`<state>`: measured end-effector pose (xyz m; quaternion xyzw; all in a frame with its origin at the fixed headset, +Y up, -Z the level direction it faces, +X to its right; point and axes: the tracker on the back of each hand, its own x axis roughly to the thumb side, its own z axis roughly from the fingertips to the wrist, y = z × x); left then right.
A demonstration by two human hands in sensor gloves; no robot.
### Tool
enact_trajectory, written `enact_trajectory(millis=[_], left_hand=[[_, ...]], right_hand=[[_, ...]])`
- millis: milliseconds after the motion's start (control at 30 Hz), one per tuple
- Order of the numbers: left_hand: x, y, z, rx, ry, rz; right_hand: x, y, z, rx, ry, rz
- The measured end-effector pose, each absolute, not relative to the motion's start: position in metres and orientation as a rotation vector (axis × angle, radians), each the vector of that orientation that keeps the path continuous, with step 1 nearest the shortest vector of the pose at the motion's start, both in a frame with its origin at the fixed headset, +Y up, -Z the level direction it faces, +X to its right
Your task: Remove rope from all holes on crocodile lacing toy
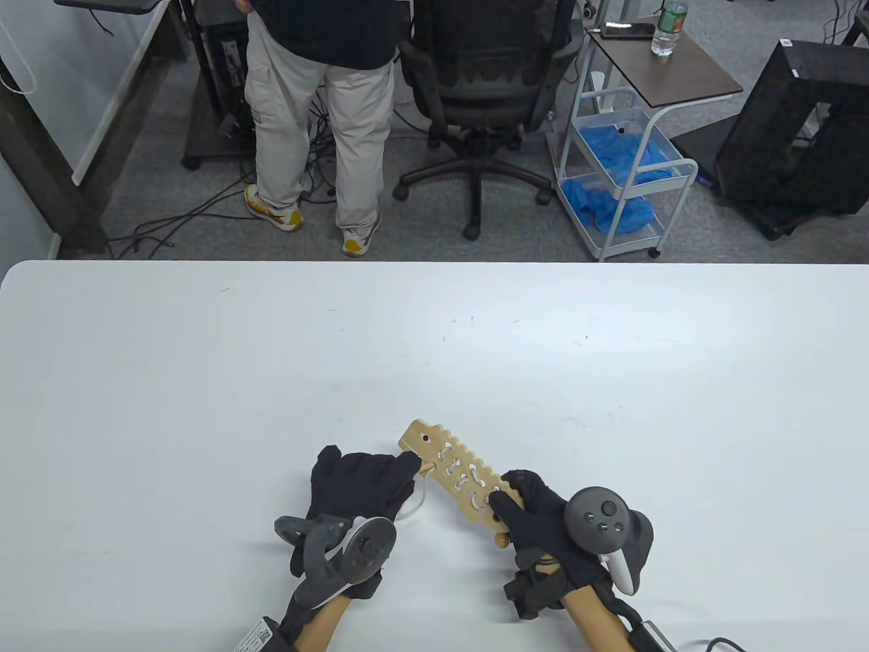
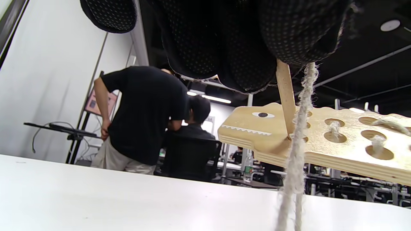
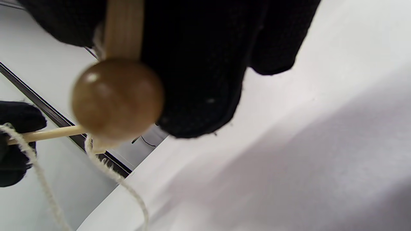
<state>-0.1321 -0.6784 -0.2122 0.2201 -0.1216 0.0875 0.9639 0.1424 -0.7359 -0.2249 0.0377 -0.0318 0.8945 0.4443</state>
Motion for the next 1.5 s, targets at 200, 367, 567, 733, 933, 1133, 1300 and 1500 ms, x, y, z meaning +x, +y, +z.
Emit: enact_trajectory(millis=[200,367,567,733,933,1133,1300,1500], left_hand=[[-0.131,-0.679,-0.212,0.452,-0.249,0.156],[-0.128,-0.679,-0.210,0.471,-0.244,0.114],[-0.126,-0.679,-0.210,0.477,-0.248,0.084],[-0.126,-0.676,-0.209,0.477,-0.249,0.094],[-0.124,-0.677,-0.210,0.471,-0.259,0.074],[-0.122,-0.675,-0.208,0.472,-0.269,0.073],[-0.122,-0.674,-0.207,0.474,-0.273,0.077],[-0.122,-0.671,-0.206,0.468,-0.290,0.094]], right_hand=[[0.141,-0.738,-0.224,0.105,-0.019,2.156],[0.137,-0.741,-0.221,0.097,0.037,2.081],[0.136,-0.746,-0.220,0.079,0.084,2.042],[0.136,-0.744,-0.219,0.088,0.082,2.034],[0.132,-0.742,-0.218,0.105,0.090,2.039],[0.134,-0.743,-0.218,0.082,0.104,2.003],[0.135,-0.744,-0.219,0.073,0.113,1.984],[0.138,-0.743,-0.218,0.059,0.107,1.955]])
